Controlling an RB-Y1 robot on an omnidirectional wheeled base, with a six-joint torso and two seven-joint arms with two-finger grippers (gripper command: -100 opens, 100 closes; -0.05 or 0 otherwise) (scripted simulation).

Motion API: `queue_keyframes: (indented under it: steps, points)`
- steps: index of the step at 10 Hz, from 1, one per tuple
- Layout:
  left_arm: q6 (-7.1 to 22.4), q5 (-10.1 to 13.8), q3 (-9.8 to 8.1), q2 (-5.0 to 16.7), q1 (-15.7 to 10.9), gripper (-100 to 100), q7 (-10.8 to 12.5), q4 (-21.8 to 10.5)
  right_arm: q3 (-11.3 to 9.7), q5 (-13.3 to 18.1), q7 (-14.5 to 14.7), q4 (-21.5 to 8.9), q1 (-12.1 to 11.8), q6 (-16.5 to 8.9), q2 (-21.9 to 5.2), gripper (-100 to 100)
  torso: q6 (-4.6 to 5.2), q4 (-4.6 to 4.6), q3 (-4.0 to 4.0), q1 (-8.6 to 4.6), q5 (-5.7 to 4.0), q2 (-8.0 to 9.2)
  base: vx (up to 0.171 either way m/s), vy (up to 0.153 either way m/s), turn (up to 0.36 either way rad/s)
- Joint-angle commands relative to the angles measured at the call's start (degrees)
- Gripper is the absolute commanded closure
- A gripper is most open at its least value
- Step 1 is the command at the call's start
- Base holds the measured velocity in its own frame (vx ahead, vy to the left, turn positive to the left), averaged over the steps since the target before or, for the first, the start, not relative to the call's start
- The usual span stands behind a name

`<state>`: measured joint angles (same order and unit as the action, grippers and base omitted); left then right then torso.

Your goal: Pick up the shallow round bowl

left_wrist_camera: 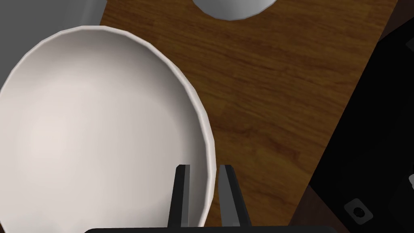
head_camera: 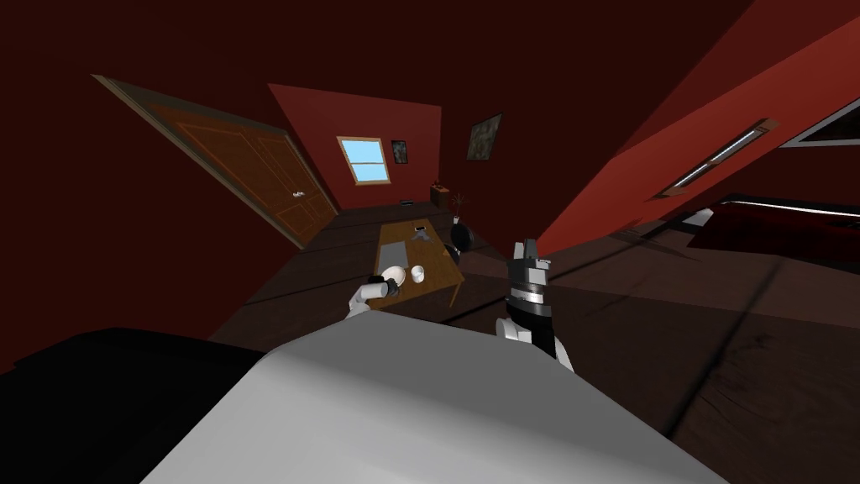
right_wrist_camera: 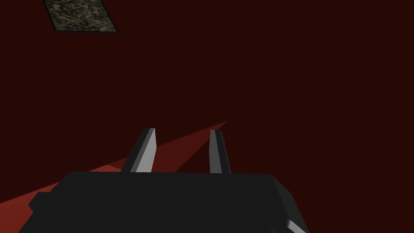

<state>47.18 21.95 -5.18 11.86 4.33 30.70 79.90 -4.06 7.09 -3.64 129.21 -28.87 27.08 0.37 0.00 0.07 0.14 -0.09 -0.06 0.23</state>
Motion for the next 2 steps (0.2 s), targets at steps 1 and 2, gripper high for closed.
queue_keyframes:
  steps: [1, 2]
  points:
    - [0.0, 0.0, 0.0, 0.0, 0.0, 100, 0.0, 0.0, 0.0, 0.0, 0.0, 0.0, 0.0, 0.0, 0.0, 0, 0.0, 0.0, 0.0, 0.0, 0.0, 0.0, -0.024, -0.009, 0.001]
    - [0.2, 0.0, -0.01, 0.1, 0.0, 0, 0.1, 0.1, 0.0, 0.0, 0.0, 0.0, 0.0, 0.0, 0.0, 0, 0.0, -0.01, -0.03, 0.03, 0.01, -0.06, 0.0, 0.0, 0.0]
